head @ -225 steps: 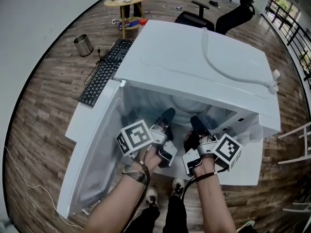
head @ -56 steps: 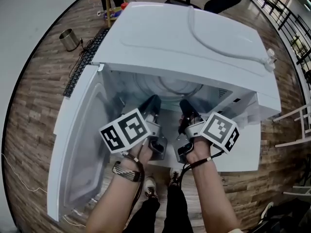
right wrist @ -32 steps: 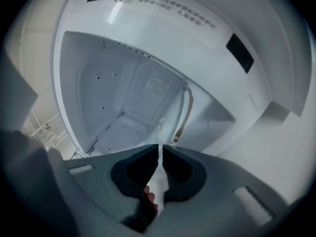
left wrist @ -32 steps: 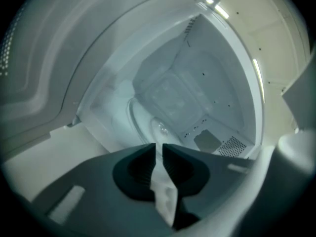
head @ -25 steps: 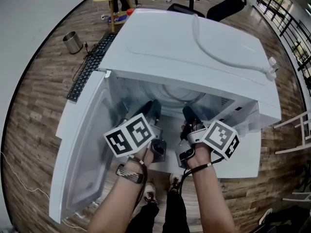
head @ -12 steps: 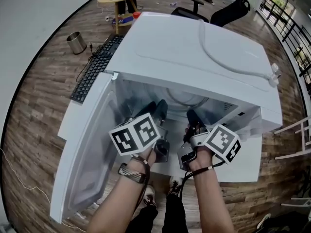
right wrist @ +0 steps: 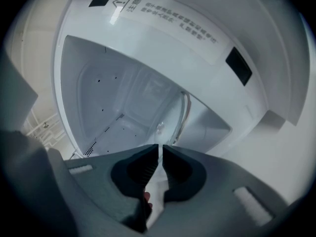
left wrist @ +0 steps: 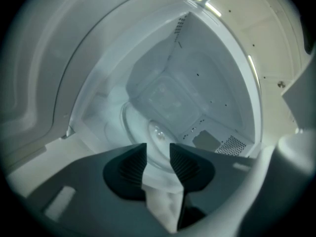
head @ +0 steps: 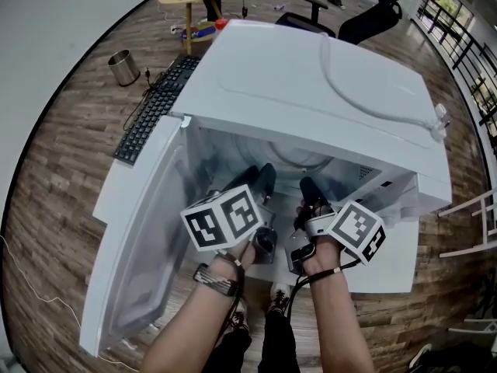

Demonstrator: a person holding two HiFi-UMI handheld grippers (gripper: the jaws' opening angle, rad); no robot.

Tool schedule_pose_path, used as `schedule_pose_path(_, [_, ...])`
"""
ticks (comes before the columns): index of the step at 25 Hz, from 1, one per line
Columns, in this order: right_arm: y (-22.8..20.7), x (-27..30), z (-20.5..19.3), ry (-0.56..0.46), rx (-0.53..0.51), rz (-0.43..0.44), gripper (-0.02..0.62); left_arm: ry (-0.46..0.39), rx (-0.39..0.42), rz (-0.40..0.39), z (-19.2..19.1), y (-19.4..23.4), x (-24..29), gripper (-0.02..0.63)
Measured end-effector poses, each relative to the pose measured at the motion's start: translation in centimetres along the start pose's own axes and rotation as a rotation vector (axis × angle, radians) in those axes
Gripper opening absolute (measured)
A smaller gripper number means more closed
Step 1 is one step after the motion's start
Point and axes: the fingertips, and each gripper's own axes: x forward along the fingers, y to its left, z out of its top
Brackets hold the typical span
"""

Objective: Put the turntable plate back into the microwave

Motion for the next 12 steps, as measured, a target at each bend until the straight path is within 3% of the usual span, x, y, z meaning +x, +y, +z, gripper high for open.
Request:
schedule_pose_path(6, [0.0, -0.2, -0.2, 0.005, -0.013, -0.001, 0.028, 0.008, 0.014, -0.005, -0.3, -0.3, -0.3, 0.12])
schedule_pose_path(12, [1.7, -0.2, -0.5, 0.033, -0.167, 0.022, 0.006, -0.025, 0.137, 0.042, 0.5, -0.3, -1.1, 0.009])
